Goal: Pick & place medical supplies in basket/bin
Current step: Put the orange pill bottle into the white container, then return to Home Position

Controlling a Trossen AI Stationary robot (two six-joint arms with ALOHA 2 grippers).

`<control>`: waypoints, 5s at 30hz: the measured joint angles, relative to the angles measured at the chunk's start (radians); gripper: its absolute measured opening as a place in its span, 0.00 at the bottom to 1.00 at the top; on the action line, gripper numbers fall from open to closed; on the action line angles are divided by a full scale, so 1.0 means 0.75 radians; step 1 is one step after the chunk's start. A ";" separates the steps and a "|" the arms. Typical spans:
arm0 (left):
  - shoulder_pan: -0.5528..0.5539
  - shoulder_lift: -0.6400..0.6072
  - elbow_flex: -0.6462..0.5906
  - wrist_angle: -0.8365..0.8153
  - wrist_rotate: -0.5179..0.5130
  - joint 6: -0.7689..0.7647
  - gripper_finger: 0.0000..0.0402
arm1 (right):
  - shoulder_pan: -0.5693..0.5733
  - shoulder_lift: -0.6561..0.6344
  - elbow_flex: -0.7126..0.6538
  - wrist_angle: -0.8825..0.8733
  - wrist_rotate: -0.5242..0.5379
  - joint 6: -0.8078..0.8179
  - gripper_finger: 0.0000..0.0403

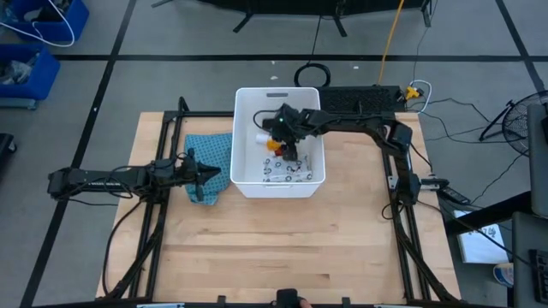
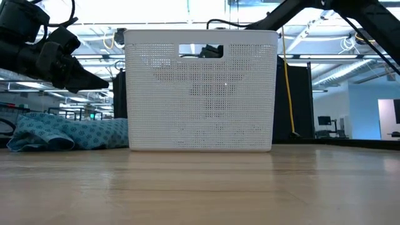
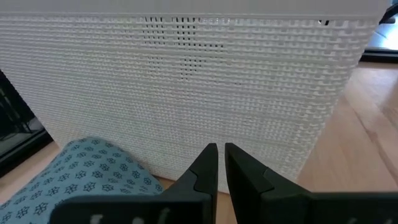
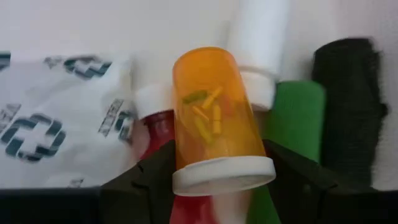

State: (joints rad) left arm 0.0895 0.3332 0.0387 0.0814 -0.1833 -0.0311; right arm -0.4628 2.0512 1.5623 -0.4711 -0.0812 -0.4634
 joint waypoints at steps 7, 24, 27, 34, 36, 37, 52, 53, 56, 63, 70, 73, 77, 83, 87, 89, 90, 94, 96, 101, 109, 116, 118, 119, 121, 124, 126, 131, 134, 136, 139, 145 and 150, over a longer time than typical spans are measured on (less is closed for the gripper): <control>0.000 0.000 0.000 -0.006 0.026 -0.008 0.08 | 0.000 -0.040 0.000 -0.014 -0.024 0.009 0.61; 0.000 0.000 0.000 -0.022 0.046 -0.008 0.08 | 0.060 -0.647 -0.001 -0.166 -0.372 0.302 0.63; 0.000 0.000 0.000 -0.049 0.040 -0.020 0.08 | 0.153 -0.801 -0.005 -0.285 -0.380 0.305 0.49; -0.001 0.000 -0.001 -0.098 0.057 -0.073 0.08 | 0.425 -1.165 -0.197 -0.286 -0.293 0.322 0.04; -0.004 -0.001 -0.001 -0.049 0.123 -0.030 0.08 | 0.511 -1.276 -0.332 -0.219 -0.198 0.347 0.03; -0.013 -0.001 -0.001 -0.012 0.174 0.005 0.07 | 0.548 -1.330 -0.417 -0.165 -0.154 0.365 0.03; -0.307 -0.003 -0.001 0.327 -0.049 0.228 0.01 | 0.777 -2.197 -1.533 0.739 0.072 0.596 0.00; -0.318 -0.003 -0.001 0.330 -0.059 0.240 0.00 | 0.786 -2.232 -1.580 0.772 0.086 0.596 0.00; -0.339 -0.002 -0.001 0.345 -0.061 0.277 0.00 | 0.798 -2.300 -1.696 0.810 0.105 0.588 0.00; -0.346 -0.002 -0.001 0.348 -0.072 0.286 0.00 | 0.797 -2.419 -1.823 0.854 0.109 0.583 0.00; -0.346 -0.002 -0.001 0.342 -0.072 0.273 0.00 | 0.797 -2.504 -1.939 0.937 0.109 0.589 0.00; -0.346 -0.002 -0.001 0.335 -0.072 0.268 0.00 | 0.797 -2.535 -1.966 0.950 0.113 0.594 0.00; -0.346 -0.002 -0.001 0.334 -0.072 0.259 0.00 | 0.797 -2.573 -2.007 0.962 0.158 0.602 0.00; -0.346 -0.002 -0.001 0.317 -0.102 0.258 0.00 | 0.791 -2.599 -2.051 0.974 0.179 0.576 0.00; -0.345 -0.003 -0.021 0.338 -0.080 0.303 0.00 | 0.746 -2.596 -2.058 0.938 0.176 0.576 0.00; -0.340 -0.002 -0.038 0.357 -0.059 0.323 0.00 | 0.701 -2.596 -2.059 0.939 0.173 0.591 0.00; -0.329 -0.002 -0.038 0.367 -0.059 0.324 0.00 | 0.679 -2.597 -2.059 0.946 0.153 0.601 0.00; -0.277 -0.003 -0.038 0.355 -0.021 0.313 0.00 | 0.600 -2.596 -2.060 0.940 0.040 0.647 0.00; -0.256 -0.002 -0.038 0.334 0.015 0.300 0.00 | 0.579 -2.596 -2.061 0.937 0.034 0.659 0.00; -0.229 -0.002 -0.038 0.289 0.044 0.268 0.01 | 0.564 -2.596 -2.061 0.942 0.035 0.646 0.00; -0.228 -0.002 -0.038 0.262 0.042 0.259 0.02 | 0.564 -2.596 -2.063 0.978 0.078 0.628 0.00; -0.228 -0.002 -0.038 0.243 0.035 0.247 0.09 | 0.564 -2.596 -2.063 0.978 0.073 0.627 0.00; -0.228 -0.002 -0.038 0.245 0.035 0.246 0.10 | 0.564 -2.596 -2.063 0.977 0.073 0.627 0.00; -0.228 -0.003 -0.038 0.245 0.035 0.246 0.10 | 0.564 -2.596 -2.063 0.977 0.073 0.627 0.00; -0.228 -0.002 -0.038 0.244 0.035 0.244 0.10 | 0.564 -2.596 -2.063 0.977 0.073 0.627 0.00; -0.228 -0.002 -0.038 0.245 0.035 0.244 0.10 | 0.564 -2.596 -2.063 0.977 0.073 0.627 0.00; -0.228 -0.002 -0.038 0.245 0.035 0.244 0.10 | 0.564 -2.596 -2.063 0.977 0.072 0.627 0.00; -0.228 -0.002 -0.038 0.245 0.035 0.244 0.10 | 0.564 -2.596 -2.063 0.977 0.072 0.627 0.00; -0.228 -0.002 -0.037 0.245 0.035 0.244 0.10 | 0.564 -2.596 -2.063 0.977 0.072 0.627 0.00; -0.228 -0.002 -0.037 0.246 0.035 0.244 0.10 | 0.564 -2.596 -2.063 0.977 0.072 0.627 0.00; -0.228 -0.002 -0.037 0.246 0.035 0.244 0.10 | 0.564 -2.596 -2.063 0.977 0.072 0.627 0.00; -0.228 -0.002 -0.037 0.246 0.035 0.245 0.10 | 0.564 -2.596 -2.063 0.977 0.072 0.628 0.00; -0.228 -0.003 -0.037 0.246 0.035 0.245 0.10 | 0.564 -2.596 -2.063 0.977 0.072 0.627 0.00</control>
State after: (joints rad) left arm -0.0814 0.3313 0.0109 0.2661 -0.1574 0.1524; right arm -0.0399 0.1040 0.0151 0.2615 -0.0273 0.0071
